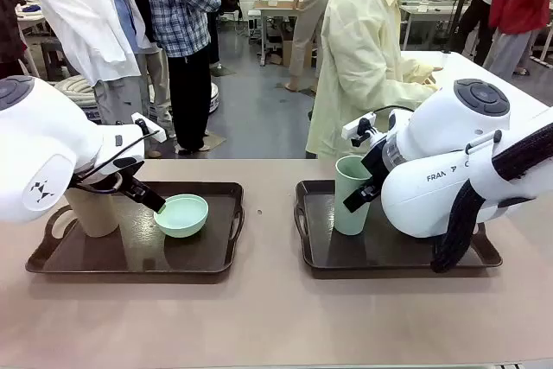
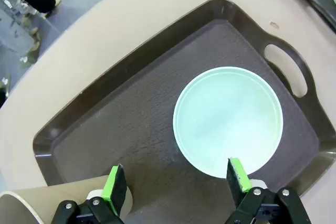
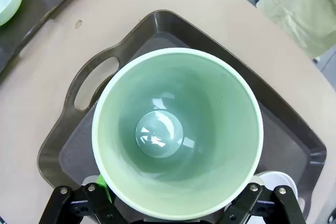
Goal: Set up a tray with a mat and arrange the tableware.
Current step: Pick up the Picnic Bowl and Reusable plastic cup from the Handle tray in front of the human's position and hold them in the air.
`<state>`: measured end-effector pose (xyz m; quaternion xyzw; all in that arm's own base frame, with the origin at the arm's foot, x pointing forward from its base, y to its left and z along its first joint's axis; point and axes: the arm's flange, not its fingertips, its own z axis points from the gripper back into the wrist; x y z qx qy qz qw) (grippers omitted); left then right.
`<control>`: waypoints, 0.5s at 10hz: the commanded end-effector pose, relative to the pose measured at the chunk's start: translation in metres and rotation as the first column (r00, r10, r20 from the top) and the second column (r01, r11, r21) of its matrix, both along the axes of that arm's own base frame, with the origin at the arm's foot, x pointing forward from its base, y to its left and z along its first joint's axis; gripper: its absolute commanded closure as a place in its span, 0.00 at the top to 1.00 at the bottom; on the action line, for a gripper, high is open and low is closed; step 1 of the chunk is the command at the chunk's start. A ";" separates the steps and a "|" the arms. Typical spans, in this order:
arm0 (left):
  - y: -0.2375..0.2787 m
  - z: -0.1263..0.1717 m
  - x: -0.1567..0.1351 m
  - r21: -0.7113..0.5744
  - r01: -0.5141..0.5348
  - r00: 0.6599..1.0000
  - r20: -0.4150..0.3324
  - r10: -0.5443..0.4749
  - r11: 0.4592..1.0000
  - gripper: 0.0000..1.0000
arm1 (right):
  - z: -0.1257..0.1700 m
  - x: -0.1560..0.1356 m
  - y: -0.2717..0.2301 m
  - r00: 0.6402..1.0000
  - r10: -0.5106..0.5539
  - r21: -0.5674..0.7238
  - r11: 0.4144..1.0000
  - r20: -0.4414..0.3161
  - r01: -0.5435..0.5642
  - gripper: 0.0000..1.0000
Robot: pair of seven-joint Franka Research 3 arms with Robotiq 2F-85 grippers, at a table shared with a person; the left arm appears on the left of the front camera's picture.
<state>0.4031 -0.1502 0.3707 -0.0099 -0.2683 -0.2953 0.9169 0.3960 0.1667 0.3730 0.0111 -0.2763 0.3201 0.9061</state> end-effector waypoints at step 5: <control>0.000 0.000 0.000 0.000 0.000 1.000 0.000 0.000 1.000 1.00 | 0.000 0.000 0.000 1.000 0.000 0.000 1.000 0.001 0.000 1.00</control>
